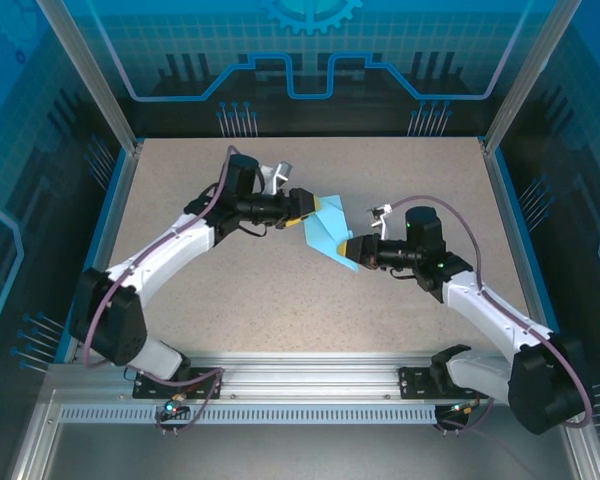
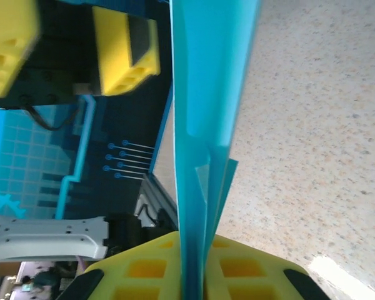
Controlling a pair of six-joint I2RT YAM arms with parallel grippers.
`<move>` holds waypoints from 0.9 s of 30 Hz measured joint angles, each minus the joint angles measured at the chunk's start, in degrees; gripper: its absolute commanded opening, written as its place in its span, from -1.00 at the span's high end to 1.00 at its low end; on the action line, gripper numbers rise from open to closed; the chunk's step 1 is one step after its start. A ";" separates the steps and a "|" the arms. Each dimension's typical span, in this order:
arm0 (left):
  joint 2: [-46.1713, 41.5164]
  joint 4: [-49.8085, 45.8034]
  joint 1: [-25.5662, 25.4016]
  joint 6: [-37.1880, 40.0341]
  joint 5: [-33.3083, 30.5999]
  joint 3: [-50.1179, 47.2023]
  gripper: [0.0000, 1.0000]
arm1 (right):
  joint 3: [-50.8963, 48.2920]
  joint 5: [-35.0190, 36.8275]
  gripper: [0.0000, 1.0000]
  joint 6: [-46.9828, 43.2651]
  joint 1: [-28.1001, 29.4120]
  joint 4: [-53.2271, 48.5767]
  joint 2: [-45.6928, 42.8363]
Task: Fold a paper plane with a square sheet of paper (fold left side to right side)
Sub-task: Turn over the paper at the center of the table.
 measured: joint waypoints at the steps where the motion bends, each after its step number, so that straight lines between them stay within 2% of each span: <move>1: -1.60 -1.70 0.72 0.90 -1.05 0.00 -0.46 | 1.90 1.64 0.76 -2.36 0.13 -3.93 -0.09; 5: -9.11 -6.47 3.41 4.46 -7.19 -1.55 -0.68 | 10.88 12.55 0.77 -12.13 3.17 -19.52 0.02; 9: -17.42 -10.84 4.02 6.91 -15.28 -3.58 -0.78 | 20.59 29.55 0.78 -19.82 11.45 -32.83 2.89; 13: -24.30 -14.56 4.02 8.63 -23.71 -4.92 -0.84 | 30.93 50.51 0.78 -24.59 21.44 -45.51 11.58; 17: -28.72 -17.18 4.07 9.73 -30.84 -5.38 -0.90 | 39.21 67.80 0.78 -26.82 27.41 -55.95 23.19; 22: -31.98 -19.54 4.11 10.10 -35.95 -5.68 -0.92 | 45.81 81.85 0.77 -28.57 32.52 -65.83 36.92; 27: -32.52 -20.68 4.13 10.78 -37.55 -5.77 -0.92 | 49.22 88.67 0.77 -30.27 36.02 -71.69 46.99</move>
